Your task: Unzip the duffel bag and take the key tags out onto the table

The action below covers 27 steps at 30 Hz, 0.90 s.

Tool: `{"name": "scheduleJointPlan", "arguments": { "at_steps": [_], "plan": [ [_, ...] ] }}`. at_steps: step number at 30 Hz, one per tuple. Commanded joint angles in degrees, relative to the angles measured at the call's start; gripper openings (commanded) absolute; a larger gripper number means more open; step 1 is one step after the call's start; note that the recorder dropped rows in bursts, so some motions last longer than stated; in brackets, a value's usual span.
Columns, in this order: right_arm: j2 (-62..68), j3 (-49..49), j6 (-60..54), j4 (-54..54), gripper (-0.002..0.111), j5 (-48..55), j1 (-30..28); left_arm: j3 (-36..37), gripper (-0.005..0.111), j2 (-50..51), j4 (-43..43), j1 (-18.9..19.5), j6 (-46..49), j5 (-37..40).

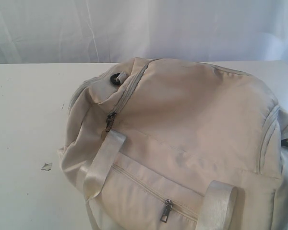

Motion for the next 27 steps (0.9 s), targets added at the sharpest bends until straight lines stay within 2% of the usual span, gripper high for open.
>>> {"name": "scheduleJointPlan", "arguments": {
  "at_steps": [1,3,5,7,8,11,15,17,20,22,24,27],
  "plan": [
    [-0.3,-0.2,4.1,-0.3,0.000,-15.8,0.1,-5.9,0.000,3.3,-0.4,0.0,-0.8,4.1],
    [-0.3,-0.2,8.3,-0.3,0.000,-19.9,0.1,-8.8,0.000,5.2,-0.4,0.0,-4.5,10.3],
    [-0.3,-0.2,9.8,0.2,0.000,-22.8,0.1,-12.1,0.000,7.8,-0.4,0.0,-10.0,21.8],
    [-0.3,-0.2,14.1,0.2,0.000,-22.2,0.1,-14.5,0.000,11.0,-0.3,-0.4,-11.2,31.7],
    [-0.3,-0.2,16.1,0.0,0.000,-20.3,0.1,-15.1,0.000,12.4,-0.3,-0.9,-11.1,33.7],
    [-0.3,-0.2,23.0,-0.3,0.000,-8.1,0.1,-16.6,0.000,17.8,-0.4,-3.5,-10.6,39.0],
    [-0.3,-6.0,26.6,-0.3,0.000,22.6,0.1,-21.0,0.000,27.8,-1.7,-8.4,-5.8,51.7],
    [0.6,-8.9,26.6,0.2,0.000,26.9,0.2,-24.0,0.000,34.3,-6.9,-11.0,2.9,57.0],
    [5.2,-14.6,24.1,0.3,0.000,31.5,1.0,-29.1,0.000,44.1,-24.0,-13.3,23.6,64.7],
    [10.1,-20.2,19.3,0.5,0.000,38.1,1.8,-33.6,0.000,51.3,-35.0,-13.3,37.7,73.3],
    [16.4,-26.0,12.8,2.5,0.000,46.9,2.9,-37.5,0.000,57.2,-39.2,-13.3,45.0,80.6],
    [25.4,-32.5,3.5,8.6,0.000,57.9,4.1,-42.6,0.000,65.0,-40.0,-13.3,47.1,83.2]
  ]
}}
